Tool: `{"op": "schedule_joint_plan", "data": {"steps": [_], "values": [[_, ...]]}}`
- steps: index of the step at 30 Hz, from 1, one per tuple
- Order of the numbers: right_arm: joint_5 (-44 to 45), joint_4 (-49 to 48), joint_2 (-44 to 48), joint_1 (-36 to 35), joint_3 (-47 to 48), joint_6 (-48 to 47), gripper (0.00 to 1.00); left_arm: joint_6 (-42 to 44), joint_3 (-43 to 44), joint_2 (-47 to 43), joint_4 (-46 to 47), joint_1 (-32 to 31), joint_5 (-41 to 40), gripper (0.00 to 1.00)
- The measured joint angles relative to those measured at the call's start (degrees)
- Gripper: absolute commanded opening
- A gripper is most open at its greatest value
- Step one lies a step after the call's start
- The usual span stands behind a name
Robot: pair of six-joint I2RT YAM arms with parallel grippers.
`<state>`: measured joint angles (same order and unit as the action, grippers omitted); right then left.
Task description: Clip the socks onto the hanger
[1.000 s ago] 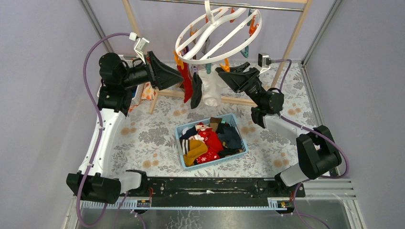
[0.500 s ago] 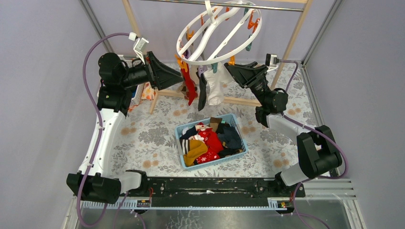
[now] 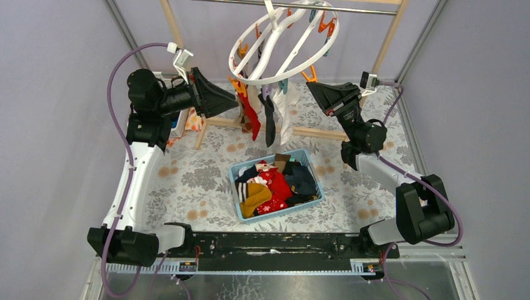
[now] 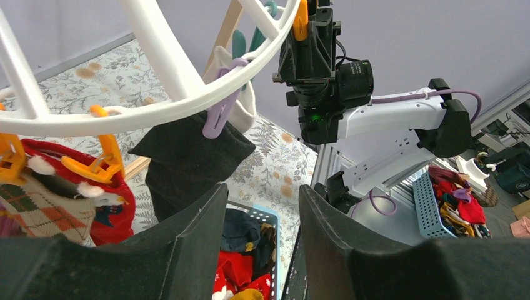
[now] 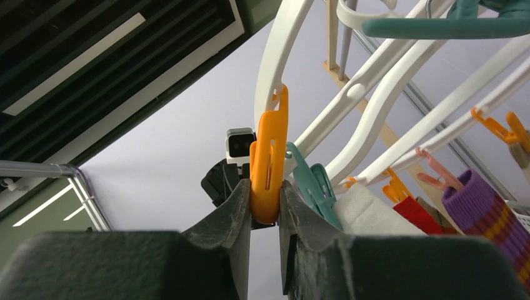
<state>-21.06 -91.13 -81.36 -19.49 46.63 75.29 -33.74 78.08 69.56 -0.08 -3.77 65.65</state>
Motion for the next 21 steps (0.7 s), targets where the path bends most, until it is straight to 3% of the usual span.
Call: {"op": "schedule_joint_plan", "data": {"steps": [13,15,16,21], "values": [[-1.4,0.1,0.2,-1.4,0.0,-3.7,0.0,-3.6,0.0,0.0,0.8,0.1,0.0,0.53],[-0.8,1.3,0.9,-3.6,-0.2,-6.9,0.0,-5.8,0.0,0.0,1.4,0.1,-0.1,0.53],[0.5,5.5,2.9,-8.3,-0.4,-13.0,0.0,-8.5,0.0,0.0,1.9,0.1,-0.6,0.54],[7.1,13.6,6.5,-16.2,-0.4,-24.9,0.0,-9.0,1.5,0.7,0.4,0.1,-3.0,0.54]]}}
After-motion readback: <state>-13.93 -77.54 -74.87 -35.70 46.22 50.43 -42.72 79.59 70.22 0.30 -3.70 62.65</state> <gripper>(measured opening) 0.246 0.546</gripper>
